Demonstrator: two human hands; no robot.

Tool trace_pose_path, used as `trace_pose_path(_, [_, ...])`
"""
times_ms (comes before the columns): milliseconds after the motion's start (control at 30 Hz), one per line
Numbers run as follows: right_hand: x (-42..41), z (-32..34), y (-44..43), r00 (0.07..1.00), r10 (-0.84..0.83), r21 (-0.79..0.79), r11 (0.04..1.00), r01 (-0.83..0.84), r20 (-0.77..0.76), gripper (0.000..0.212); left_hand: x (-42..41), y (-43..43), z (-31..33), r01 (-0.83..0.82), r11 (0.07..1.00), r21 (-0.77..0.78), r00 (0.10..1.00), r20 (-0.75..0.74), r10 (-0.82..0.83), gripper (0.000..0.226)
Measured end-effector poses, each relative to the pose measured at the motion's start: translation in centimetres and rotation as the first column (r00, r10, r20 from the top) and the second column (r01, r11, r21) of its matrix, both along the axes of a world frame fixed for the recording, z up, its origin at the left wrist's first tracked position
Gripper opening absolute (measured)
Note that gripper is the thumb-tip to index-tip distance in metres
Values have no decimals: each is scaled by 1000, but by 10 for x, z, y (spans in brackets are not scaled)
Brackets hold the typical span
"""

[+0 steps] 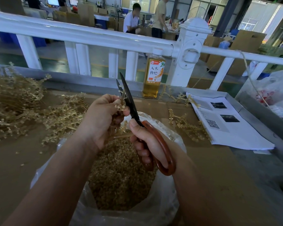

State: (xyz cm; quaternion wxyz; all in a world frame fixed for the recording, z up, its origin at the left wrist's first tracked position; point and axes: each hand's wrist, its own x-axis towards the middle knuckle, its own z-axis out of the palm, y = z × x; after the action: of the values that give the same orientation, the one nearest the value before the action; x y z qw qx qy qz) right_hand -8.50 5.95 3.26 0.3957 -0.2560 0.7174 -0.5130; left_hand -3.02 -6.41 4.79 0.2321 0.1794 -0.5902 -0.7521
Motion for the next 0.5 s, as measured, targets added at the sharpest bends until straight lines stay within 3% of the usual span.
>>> trace_pose_path(300, [0, 0, 1, 998, -1, -27, 1000, 3, 68, 45, -1, 0, 1, -10, 1000, 25, 1000, -1, 10, 21])
trace_pose_path(500, [3, 5, -1, 992, 15, 2, 1000, -15, -123, 44, -1, 2, 1, -47, 999, 26, 999, 0, 47, 22])
